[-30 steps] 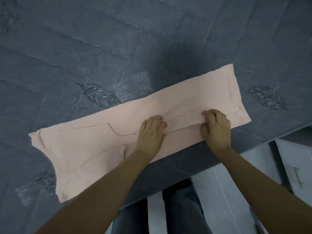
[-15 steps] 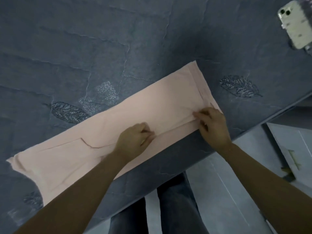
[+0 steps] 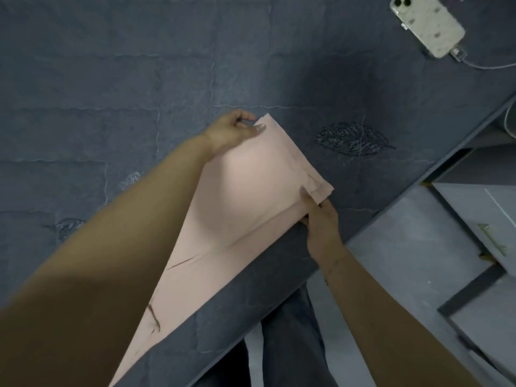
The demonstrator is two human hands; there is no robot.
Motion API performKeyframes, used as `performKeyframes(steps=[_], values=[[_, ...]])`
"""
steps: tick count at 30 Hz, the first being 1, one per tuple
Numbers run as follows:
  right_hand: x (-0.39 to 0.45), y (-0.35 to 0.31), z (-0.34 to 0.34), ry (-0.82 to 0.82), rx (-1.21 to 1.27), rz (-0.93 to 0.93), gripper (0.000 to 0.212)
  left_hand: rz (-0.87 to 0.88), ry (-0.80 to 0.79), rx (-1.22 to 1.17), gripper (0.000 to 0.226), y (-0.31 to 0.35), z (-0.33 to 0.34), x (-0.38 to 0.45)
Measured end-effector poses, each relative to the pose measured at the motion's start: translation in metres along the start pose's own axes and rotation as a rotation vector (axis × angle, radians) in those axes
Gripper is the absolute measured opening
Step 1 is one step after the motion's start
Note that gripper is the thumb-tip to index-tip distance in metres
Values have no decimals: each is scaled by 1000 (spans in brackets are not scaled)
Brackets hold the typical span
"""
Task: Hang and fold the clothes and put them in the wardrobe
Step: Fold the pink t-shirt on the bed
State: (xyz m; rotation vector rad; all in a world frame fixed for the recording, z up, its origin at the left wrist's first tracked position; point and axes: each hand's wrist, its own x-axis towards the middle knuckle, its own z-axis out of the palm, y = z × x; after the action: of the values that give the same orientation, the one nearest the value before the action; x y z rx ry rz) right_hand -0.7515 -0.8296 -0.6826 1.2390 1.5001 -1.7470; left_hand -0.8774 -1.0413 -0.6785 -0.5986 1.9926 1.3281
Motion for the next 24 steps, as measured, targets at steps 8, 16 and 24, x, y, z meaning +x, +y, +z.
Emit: performKeyframes(steps=[8,16,24], values=[[-14,-14,-7,21,86,-203,29,71,-57,-146,20,5,-6,-22],[-129,9,9,-86,-168,-702,21,293,-129,-256,19,-12,-80,-118],[-248,144,71,-303,-638,-952,20,272,-76,-115,19,-150,-187,-264]])
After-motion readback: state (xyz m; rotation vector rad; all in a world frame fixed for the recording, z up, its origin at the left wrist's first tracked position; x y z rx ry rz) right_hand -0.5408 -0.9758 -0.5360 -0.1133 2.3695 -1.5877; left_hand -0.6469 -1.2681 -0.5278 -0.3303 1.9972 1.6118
